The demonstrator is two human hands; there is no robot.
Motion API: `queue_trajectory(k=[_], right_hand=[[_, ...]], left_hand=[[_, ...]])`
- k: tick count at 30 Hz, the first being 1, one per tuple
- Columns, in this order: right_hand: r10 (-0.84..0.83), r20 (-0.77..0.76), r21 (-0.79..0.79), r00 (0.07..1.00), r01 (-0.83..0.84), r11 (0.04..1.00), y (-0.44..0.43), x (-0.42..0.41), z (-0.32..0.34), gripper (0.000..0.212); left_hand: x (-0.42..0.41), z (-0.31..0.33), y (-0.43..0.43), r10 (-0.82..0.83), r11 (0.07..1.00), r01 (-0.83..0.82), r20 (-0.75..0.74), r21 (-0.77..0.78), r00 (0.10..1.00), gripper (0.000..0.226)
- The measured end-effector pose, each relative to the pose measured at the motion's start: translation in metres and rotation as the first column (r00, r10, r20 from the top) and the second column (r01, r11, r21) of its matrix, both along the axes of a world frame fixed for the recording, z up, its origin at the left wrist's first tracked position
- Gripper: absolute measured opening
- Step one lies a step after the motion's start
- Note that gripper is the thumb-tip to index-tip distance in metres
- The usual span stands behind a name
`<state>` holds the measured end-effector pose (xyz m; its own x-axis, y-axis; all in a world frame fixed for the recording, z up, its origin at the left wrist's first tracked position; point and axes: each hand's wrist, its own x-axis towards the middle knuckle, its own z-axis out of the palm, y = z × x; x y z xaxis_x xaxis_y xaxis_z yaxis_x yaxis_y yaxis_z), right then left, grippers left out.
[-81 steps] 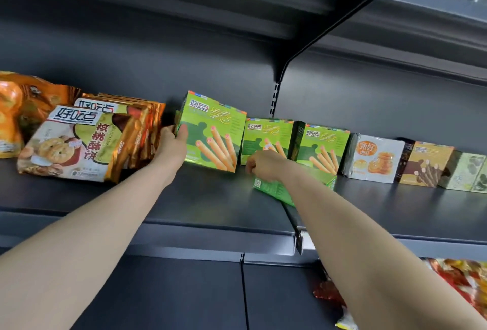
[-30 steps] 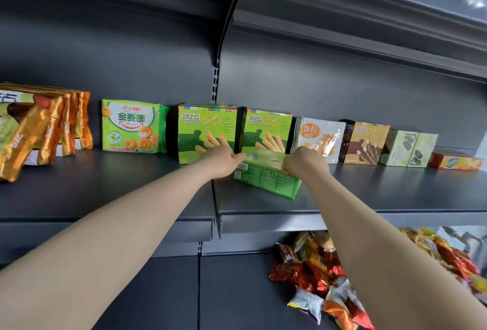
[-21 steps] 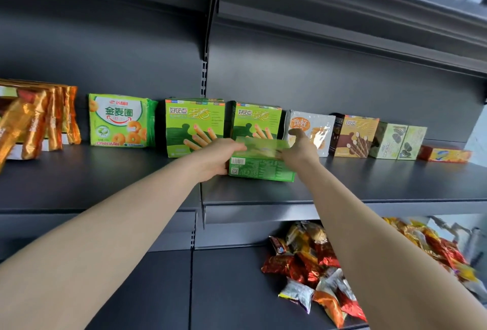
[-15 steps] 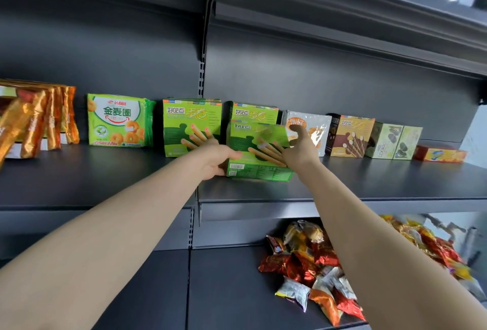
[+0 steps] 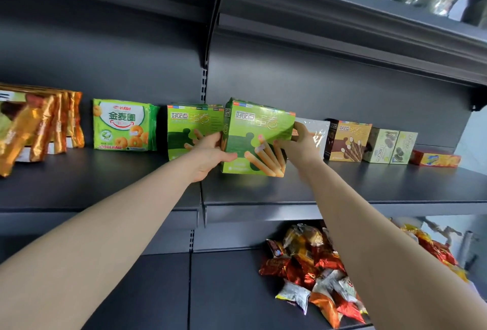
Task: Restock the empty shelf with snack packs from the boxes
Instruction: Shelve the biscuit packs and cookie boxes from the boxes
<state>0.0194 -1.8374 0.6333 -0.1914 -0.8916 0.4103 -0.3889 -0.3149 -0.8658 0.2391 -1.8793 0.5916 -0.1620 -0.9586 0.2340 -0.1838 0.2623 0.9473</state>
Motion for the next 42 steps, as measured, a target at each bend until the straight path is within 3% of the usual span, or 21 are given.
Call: queue_trajectory(k=[3, 6, 9, 13, 22, 26, 32, 42], right_hand=[[-0.009, -0.044, 0.005, 0.999, 0.009, 1.0, -0.003, 0.02, -0.002, 0.035], [-0.008, -0.106, -0.018, 0.994, 0.006, 1.0, -0.007, 0.046, -0.008, 0.041], [0.022, -0.153, -0.084, 0.988, -0.036, 0.996, -0.012, 0.077, -0.008, 0.044], [0.058, -0.233, -0.079, 0.971, -0.078, 0.994, -0.022, 0.11, -0.006, 0.04], [0.017, -0.327, -0.055, 0.945, -0.037, 0.998, -0.028, 0.115, -0.007, 0.05], [-0.02, -0.394, -0.071, 0.919, -0.008, 0.997, -0.017, 0.114, -0.013, 0.048], [-0.141, -0.513, -0.166, 0.847, 0.063, 0.984, 0.016, 0.12, -0.019, 0.041], [-0.205, -0.677, -0.303, 0.707, -0.014, 0.953, 0.102, 0.175, -0.03, 0.032]], left_hand=[[0.014, -0.001, 0.008, 0.073, 0.997, -0.073, -0.018, 0.006, 0.997, 0.039], [0.037, -0.005, 0.013, 0.115, 0.993, -0.114, -0.03, 0.029, 0.993, 0.045], [0.068, -0.009, 0.009, 0.221, 0.975, -0.221, -0.038, 0.009, 0.975, 0.037], [0.1, -0.012, -0.003, 0.364, 0.93, -0.364, -0.006, -0.043, 0.931, 0.051], [0.098, -0.006, 0.014, 0.452, 0.892, -0.445, 0.1, -0.083, 0.887, 0.039], [0.096, -0.007, 0.032, 0.511, 0.859, -0.504, 0.119, -0.085, 0.851, 0.053], [0.095, 0.001, 0.076, 0.575, 0.814, -0.517, 0.235, -0.264, 0.784, 0.039], [0.146, 0.004, 0.174, 0.647, 0.746, -0.393, 0.445, -0.538, 0.618, 0.031]])
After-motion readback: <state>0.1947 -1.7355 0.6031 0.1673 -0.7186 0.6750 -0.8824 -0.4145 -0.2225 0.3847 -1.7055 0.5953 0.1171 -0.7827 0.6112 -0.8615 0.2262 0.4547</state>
